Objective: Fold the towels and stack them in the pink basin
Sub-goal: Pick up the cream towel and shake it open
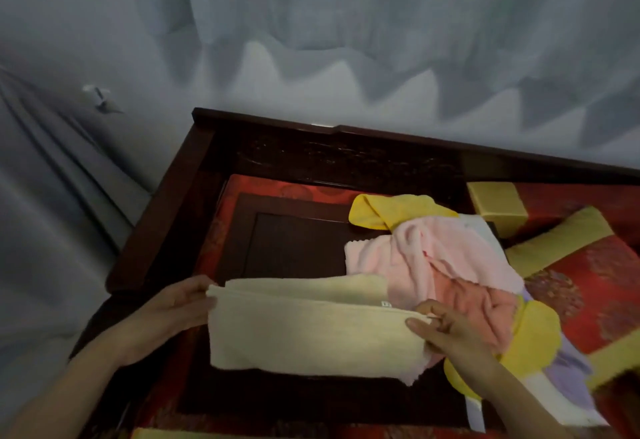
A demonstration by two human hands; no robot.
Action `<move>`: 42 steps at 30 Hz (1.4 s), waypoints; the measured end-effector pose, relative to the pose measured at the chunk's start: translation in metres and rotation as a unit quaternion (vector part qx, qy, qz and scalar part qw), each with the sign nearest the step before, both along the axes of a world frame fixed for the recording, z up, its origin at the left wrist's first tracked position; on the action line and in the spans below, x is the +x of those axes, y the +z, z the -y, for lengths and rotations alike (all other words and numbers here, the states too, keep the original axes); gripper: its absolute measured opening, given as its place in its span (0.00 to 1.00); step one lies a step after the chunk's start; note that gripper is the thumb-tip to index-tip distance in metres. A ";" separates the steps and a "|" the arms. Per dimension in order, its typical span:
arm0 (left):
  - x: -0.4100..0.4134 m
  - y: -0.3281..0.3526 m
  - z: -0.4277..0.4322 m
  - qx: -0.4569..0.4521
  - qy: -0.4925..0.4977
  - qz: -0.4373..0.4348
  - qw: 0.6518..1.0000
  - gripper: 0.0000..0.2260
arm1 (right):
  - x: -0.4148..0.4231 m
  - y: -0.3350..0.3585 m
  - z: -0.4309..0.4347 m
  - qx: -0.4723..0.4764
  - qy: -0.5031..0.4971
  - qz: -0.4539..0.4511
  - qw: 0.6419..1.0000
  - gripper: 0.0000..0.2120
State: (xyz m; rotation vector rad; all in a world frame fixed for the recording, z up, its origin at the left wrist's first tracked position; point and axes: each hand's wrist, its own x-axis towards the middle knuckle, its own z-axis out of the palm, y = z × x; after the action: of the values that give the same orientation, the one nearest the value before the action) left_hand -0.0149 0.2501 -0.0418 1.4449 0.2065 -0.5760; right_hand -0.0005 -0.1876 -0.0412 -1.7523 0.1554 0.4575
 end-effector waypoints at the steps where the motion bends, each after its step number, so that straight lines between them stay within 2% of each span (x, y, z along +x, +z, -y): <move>1: 0.007 -0.010 0.003 0.003 0.022 -0.010 1.000 0.20 | 0.003 -0.013 -0.003 -0.004 -0.038 -0.004 0.999 0.11; 3: 0.019 -0.025 0.012 0.021 0.061 -0.028 0.997 0.16 | 0.015 -0.030 -0.011 -0.026 -0.089 0.011 0.996 0.05; 5: 0.030 -0.040 0.024 0.054 0.104 -0.046 0.992 0.10 | 0.033 -0.042 -0.019 -0.086 -0.106 0.051 0.989 0.03; 11: 0.045 -0.085 0.040 0.143 0.216 -0.097 0.961 0.08 | 0.070 -0.058 -0.050 -0.251 -0.044 0.160 0.954 0.05; 13: 0.045 -0.091 0.041 0.214 0.231 -0.088 0.945 0.08 | 0.073 -0.063 -0.053 -0.293 -0.026 0.146 0.945 0.04; 15: 0.043 -0.090 0.042 0.305 0.237 -0.065 0.920 0.11 | 0.072 -0.066 -0.053 -0.316 -0.052 0.114 0.941 0.12; 18: 0.036 -0.084 0.043 0.345 0.222 -0.075 0.909 0.19 | 0.057 -0.063 -0.052 -0.295 -0.110 0.045 0.948 0.18; 22: 0.041 -0.081 0.041 0.336 0.162 -0.129 0.919 0.17 | 0.037 -0.068 -0.050 -0.310 -0.072 -0.043 0.947 0.20; 26: 0.048 -0.074 0.047 0.223 0.103 -0.194 0.950 0.11 | 0.036 -0.070 -0.057 -0.279 -0.072 -0.035 0.957 0.14; 29: 0.048 -0.067 0.049 0.163 0.082 -0.180 0.967 0.12 | 0.039 -0.064 -0.062 -0.284 -0.072 -0.002 0.956 0.11; 33: 0.056 -0.040 0.038 0.123 0.013 -0.121 0.985 0.15 | 0.044 -0.040 -0.063 -0.295 -0.055 0.030 0.953 0.09; 35: 0.077 -0.025 0.025 0.123 0.037 -0.075 0.989 0.15 | 0.058 -0.021 -0.068 -0.266 -0.058 0.051 0.961 0.11; 39: 0.137 -0.017 0.005 0.139 0.135 -0.046 0.980 0.15 | 0.110 -0.005 -0.092 -0.091 -0.135 0.007 0.987 0.09; 42: 0.171 -0.033 0.001 0.142 0.148 -0.054 0.977 0.17 | 0.149 -0.029 -0.110 -0.066 -0.163 -0.015 0.984 0.12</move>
State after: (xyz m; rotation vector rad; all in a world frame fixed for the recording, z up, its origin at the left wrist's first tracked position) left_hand 0.1558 0.2491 -0.0745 1.6206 0.6009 -0.3899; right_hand 0.1484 -0.0773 -0.0699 -1.8073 0.4951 0.2380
